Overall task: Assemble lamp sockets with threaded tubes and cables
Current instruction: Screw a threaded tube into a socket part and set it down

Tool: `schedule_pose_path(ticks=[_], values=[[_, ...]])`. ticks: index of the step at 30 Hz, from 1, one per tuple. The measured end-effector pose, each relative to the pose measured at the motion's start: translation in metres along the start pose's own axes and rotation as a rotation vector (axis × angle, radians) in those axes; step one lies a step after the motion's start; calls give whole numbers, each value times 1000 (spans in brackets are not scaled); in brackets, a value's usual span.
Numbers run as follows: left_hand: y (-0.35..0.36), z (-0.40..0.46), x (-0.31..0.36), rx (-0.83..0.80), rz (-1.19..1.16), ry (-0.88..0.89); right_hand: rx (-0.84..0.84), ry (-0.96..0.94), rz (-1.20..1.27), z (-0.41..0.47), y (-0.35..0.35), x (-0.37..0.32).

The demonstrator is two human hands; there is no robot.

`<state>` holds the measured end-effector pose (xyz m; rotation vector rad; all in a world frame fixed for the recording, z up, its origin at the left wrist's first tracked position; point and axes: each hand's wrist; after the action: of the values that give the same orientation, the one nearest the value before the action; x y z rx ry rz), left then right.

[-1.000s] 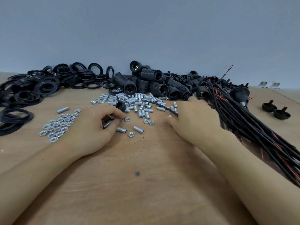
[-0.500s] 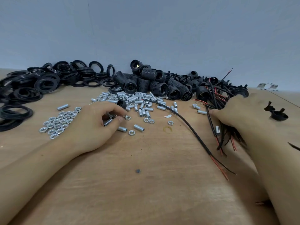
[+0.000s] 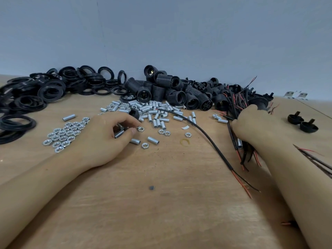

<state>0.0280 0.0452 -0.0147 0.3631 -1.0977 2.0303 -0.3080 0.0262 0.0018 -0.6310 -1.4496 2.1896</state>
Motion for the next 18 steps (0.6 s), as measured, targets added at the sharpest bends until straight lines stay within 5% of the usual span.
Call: schedule_pose_path(ticks=[8, 14, 18], values=[[2, 1, -2, -21, 24, 8, 79, -102, 75, -12, -11, -16], [2, 1, -2, -22, 29, -5, -204, -146, 156, -25, -28, -35], [2, 2, -2, -26, 41, -12, -282, -145, 439, -28, -50, -24]])
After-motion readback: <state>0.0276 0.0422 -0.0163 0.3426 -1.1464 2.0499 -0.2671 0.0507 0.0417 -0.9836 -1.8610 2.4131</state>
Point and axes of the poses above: each hand's wrist, its own z-axis towards the middle knuckle, its own y-axis out of the palm, x = y × z, and after that the axes turned 14 degrees about x, right-handed
